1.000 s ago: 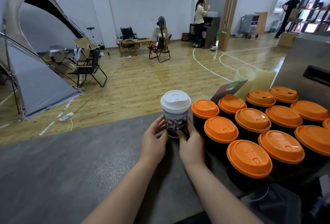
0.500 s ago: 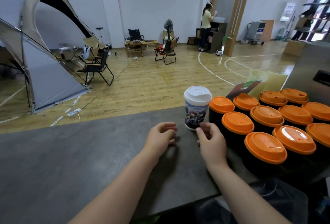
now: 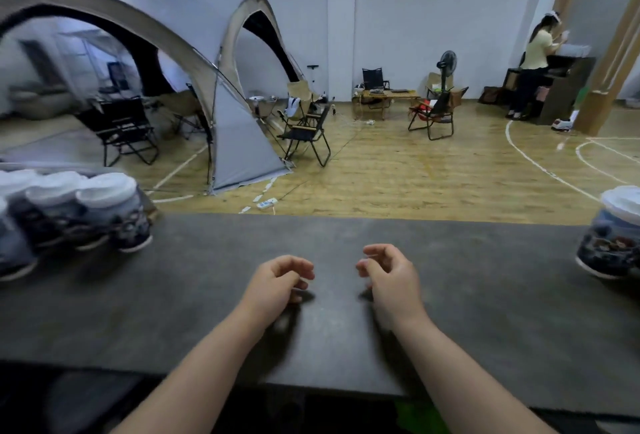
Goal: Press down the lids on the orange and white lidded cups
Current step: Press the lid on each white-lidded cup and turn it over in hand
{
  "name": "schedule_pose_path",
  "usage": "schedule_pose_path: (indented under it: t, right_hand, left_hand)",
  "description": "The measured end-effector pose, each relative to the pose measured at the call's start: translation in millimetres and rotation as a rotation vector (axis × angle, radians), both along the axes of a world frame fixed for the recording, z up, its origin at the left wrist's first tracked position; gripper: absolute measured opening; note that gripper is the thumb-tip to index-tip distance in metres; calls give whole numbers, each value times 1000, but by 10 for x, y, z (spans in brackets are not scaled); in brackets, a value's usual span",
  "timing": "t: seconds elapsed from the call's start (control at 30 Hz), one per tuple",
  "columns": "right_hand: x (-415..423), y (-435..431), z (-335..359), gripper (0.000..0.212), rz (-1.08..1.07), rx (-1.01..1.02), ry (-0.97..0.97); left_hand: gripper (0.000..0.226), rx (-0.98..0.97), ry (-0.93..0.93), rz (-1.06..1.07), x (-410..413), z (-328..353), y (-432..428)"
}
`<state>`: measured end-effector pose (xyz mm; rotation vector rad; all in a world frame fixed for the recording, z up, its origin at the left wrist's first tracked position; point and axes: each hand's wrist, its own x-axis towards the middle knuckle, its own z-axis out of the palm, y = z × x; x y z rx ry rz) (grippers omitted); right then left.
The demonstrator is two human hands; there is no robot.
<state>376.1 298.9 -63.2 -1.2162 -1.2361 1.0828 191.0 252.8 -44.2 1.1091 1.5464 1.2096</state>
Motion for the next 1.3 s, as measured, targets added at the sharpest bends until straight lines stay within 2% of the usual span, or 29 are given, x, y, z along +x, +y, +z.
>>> schedule_pose_path:
  t: [0.1,0.27,0.37,0.5,0.67,0.83,0.93,1.03,1.17,1.3]
  right_hand:
    - [-822,-93,8,18,79,-16,12]
    - [-2015,-246,-53,23,219,-31,-15]
    - [-2608,-291,-95,29,274,-18,-43]
    - [-3297,-264,-76,56,353,47,-122]
    - [-3930,-85,-30,80,459,-13,-216]
    - [-4075,-8,-102,94,502,29,-277]
    - [-4015,-52,-124,81,425,76,-277]
    - [-3897,-132,-134,71,344,153,-260]
    - [-3568,-255,-99,69,212,279,-302]
    - [-3162,-384,2,67,211,311,-320]
  left_hand:
    - [36,18,7,82,-782,-42,-206]
    - [36,93,-66,360,-1967,-160,-484]
    - [40,155,-40,486,-2563,-217,-539]
    - [74,127,99,410,-3137,-166,-461]
    - [84,147,75,276,-3433,-97,-234]
    - [87,170,59,209,-3485,-155,-161]
    - [84,200,30,255,-3455,-156,-202]
    - [72,196,-64,236,-3367,-160,-264]
    - [59,141,-214,83,-3166,-159,-388]
    - [36,121,-324,-7,-3010,-154,-444]
